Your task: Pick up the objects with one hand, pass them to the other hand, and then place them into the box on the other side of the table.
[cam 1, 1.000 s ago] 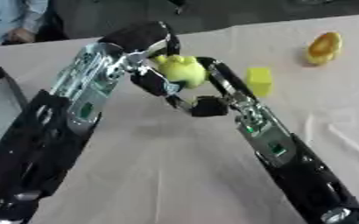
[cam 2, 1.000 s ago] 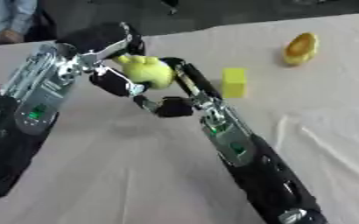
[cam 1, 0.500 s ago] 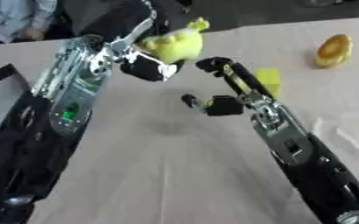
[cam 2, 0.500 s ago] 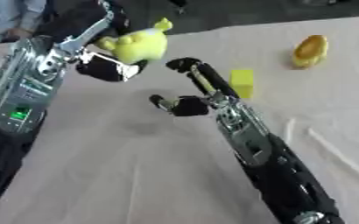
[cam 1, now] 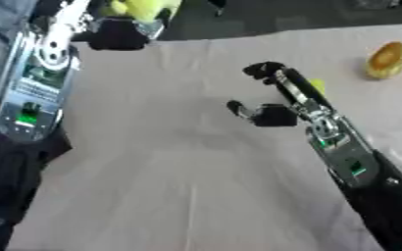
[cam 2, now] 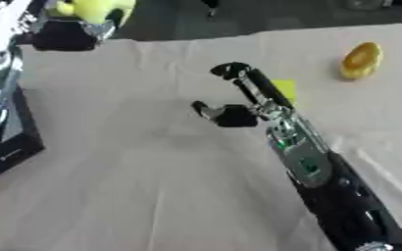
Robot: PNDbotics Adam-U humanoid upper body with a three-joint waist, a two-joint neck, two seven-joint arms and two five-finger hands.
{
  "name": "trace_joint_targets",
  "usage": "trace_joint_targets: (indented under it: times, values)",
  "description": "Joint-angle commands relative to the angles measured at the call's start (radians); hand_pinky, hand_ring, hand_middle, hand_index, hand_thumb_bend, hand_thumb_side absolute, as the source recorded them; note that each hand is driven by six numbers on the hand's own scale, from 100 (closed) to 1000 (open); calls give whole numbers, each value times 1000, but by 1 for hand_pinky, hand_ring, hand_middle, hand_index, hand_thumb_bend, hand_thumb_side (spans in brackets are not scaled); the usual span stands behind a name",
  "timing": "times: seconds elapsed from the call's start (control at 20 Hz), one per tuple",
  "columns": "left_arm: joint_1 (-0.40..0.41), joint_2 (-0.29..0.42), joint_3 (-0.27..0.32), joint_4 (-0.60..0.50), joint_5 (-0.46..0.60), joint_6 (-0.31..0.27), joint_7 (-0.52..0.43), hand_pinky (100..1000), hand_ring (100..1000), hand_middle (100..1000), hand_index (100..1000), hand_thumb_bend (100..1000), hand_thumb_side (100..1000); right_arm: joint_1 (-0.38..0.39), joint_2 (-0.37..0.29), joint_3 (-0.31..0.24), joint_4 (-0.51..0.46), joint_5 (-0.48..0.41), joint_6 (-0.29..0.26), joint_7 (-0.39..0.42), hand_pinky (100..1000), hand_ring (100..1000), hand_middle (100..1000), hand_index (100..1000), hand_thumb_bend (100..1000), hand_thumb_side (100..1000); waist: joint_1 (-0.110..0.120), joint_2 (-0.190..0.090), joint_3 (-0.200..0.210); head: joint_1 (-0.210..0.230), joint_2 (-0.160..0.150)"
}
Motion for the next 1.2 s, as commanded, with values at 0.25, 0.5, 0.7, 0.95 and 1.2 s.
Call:
trace_joint_targets:
  times: [0.25,0.5,0.7,0.95,1.2]
  values:
    - [72,192,99,23,93,57,34,735,629,560,449,297,246,-5,-79,-39,-99,-70,19,-33,848,844,781,817,447,359,-27,-8,1,33,1]
    - [113,275,129,94,140,66,23,735,631,561,451,287,254,-10,-126,-62,-143,-122,35,-47,848,843,781,817,444,355,-41,0,0,71,1]
    - [120,317,136,140,168,63,8,735,631,561,452,282,258,-22,-148,-77,-173,-147,44,-57,848,842,781,817,441,352,-49,5,-2,104,1]
    - [134,362,141,195,180,63,-14,736,635,562,454,275,261,-38,-167,-92,-203,-167,52,-71,848,841,780,815,438,346,-53,9,-6,140,1]
    - [166,393,154,251,182,66,-23,736,636,562,456,272,263,-49,-176,-102,-223,-173,53,-83,848,840,779,814,439,341,-54,11,-9,172,1]
